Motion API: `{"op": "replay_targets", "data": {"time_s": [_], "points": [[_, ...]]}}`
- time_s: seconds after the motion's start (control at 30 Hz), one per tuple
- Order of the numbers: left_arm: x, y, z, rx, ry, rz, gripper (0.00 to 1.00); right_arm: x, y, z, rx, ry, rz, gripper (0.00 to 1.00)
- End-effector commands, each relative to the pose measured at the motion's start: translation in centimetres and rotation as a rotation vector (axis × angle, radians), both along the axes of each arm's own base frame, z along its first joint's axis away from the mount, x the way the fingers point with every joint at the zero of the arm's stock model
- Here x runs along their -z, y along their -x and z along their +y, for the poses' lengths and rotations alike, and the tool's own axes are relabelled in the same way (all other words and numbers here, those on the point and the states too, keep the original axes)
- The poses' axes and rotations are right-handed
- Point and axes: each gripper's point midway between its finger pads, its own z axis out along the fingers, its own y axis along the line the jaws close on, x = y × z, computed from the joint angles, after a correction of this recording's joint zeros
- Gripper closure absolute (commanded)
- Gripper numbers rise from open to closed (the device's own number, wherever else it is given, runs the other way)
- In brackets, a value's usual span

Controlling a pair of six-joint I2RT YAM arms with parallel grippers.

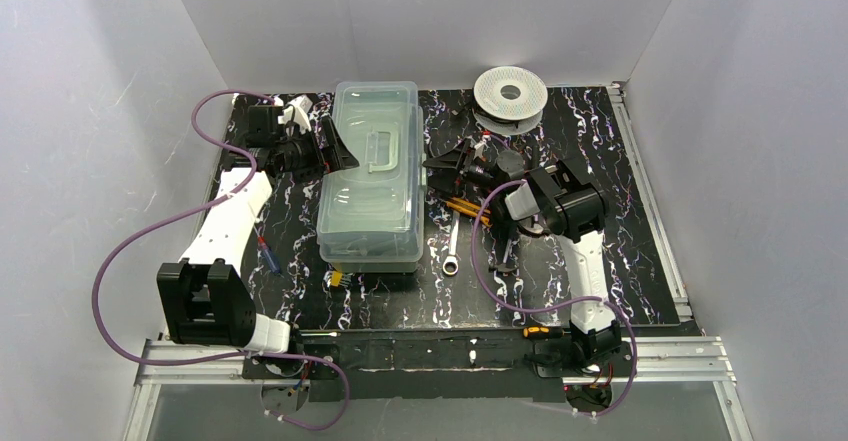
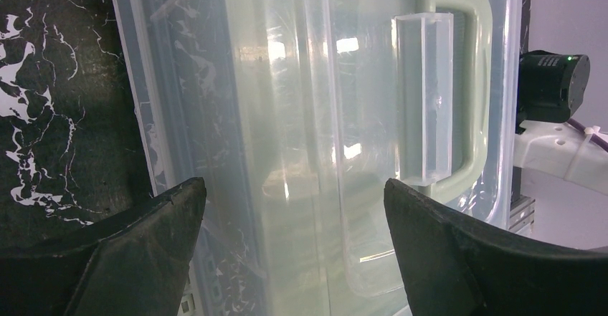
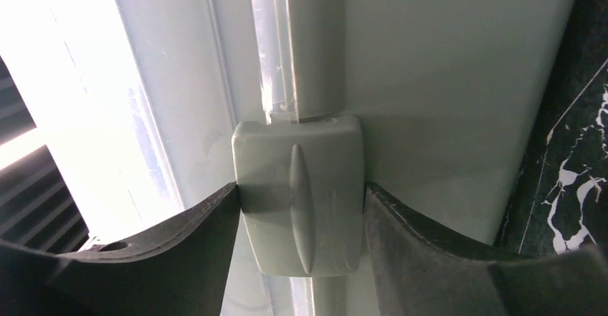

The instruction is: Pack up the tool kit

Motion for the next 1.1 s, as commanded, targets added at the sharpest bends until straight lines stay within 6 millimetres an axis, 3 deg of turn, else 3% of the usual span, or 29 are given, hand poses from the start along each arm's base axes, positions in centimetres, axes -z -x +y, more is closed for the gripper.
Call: {"op": "replay_targets", "data": {"time_s": [0.0,0.17,0.27,0.47,0.67,0.83,1.0,1.03,1.07], "points": [[3.1,2.7,-2.5,0.101,0.058,0.152,0.10,-7.6,5.3,3.5,-0.134,-0.139,-0.183,0.37],[3.0,2.7,-2.5,0.101,0.059,0.148,0.10,-9.3,5.6,3.4,-0.141,-0.138,-0.204,0.62],[3.0,2.8,-2.5,0.102,0.058,0.146,0.11,-9.3,5.4,3.2,-0.128,-0.117,-0.205,0.69],[2.8,2.8,-2.5,0.101,0.053,0.139,0.11,-8.5,4.9,2.6,-0.083,-0.042,-0.196,0.82],[2.7,2.9,-2.5,0.103,0.051,0.132,0.11,-6.1,4.4,1.9,-0.022,0.236,-0.225,0.93],[2.6,2.9,-2.6,0.107,0.053,0.130,0.11,-6.4,4.2,1.2,0.012,0.327,-0.244,0.96],[2.6,3.0,-2.5,0.105,0.048,0.129,0.11,-5.1,4.2,0.8,0.025,0.390,-0.207,0.95],[2.6,2.9,-2.4,0.103,0.045,0.128,0.11,-4.8,4.2,0.7,0.025,0.397,-0.197,0.87],[2.6,3.0,-2.4,0.103,0.044,0.128,0.11,-4.6,4.3,0.5,0.028,0.392,-0.193,0.68]]}}
